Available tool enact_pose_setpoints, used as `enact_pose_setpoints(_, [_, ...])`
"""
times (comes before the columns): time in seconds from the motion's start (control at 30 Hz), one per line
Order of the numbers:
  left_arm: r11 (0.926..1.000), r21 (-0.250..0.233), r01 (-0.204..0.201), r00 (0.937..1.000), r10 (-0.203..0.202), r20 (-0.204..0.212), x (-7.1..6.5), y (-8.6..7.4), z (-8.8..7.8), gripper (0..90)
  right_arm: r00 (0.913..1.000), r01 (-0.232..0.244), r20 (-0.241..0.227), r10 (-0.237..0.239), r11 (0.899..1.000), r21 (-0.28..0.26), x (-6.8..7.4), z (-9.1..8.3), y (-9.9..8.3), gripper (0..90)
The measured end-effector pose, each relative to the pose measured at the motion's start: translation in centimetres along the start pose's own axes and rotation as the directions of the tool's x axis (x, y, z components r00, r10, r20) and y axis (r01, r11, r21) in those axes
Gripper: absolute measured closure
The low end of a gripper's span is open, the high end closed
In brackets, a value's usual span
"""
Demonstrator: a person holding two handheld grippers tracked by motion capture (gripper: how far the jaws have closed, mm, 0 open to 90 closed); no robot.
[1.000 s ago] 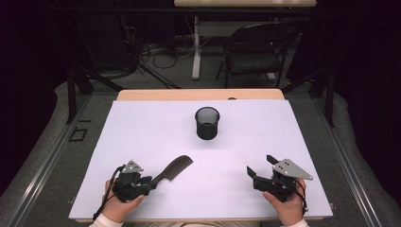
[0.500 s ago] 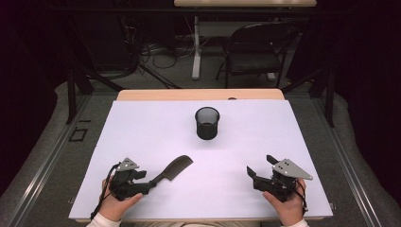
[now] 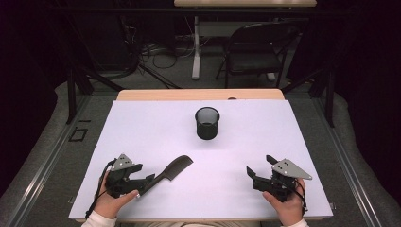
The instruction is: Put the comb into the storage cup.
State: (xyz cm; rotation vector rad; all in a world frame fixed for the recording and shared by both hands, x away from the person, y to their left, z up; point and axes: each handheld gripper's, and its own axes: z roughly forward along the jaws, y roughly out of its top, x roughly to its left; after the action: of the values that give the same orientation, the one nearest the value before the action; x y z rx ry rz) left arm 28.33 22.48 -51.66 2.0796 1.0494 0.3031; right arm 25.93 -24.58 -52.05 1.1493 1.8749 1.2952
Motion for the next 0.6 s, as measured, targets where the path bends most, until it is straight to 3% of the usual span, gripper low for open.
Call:
enact_pose_setpoints(0.07, [0.9995,0.01,0.029,0.9995,-0.029,0.01,0.1,0.1,-0.1,32.8,1.0,-0.002,0.0,0.002,1.0,0.002,0.0,0.0,0.0,16.8])
enact_pose_setpoints(0.23, [0.9991,0.007,0.043,0.9987,-0.043,0.027,0.6,0.4,-0.2,23.1,1.0,-0.003,0.0,0.003,1.0,0.009,0.0,0.0,0.0,16.8])
enact_pose_setpoints(0.6, [0.9977,0.067,-0.011,0.9999,0.01,0.008,1.1,1.4,-0.5,17.2,0.9999,-0.017,-0.002,0.017,1.0,0.013,0.0,0.1,-0.1,16.8])
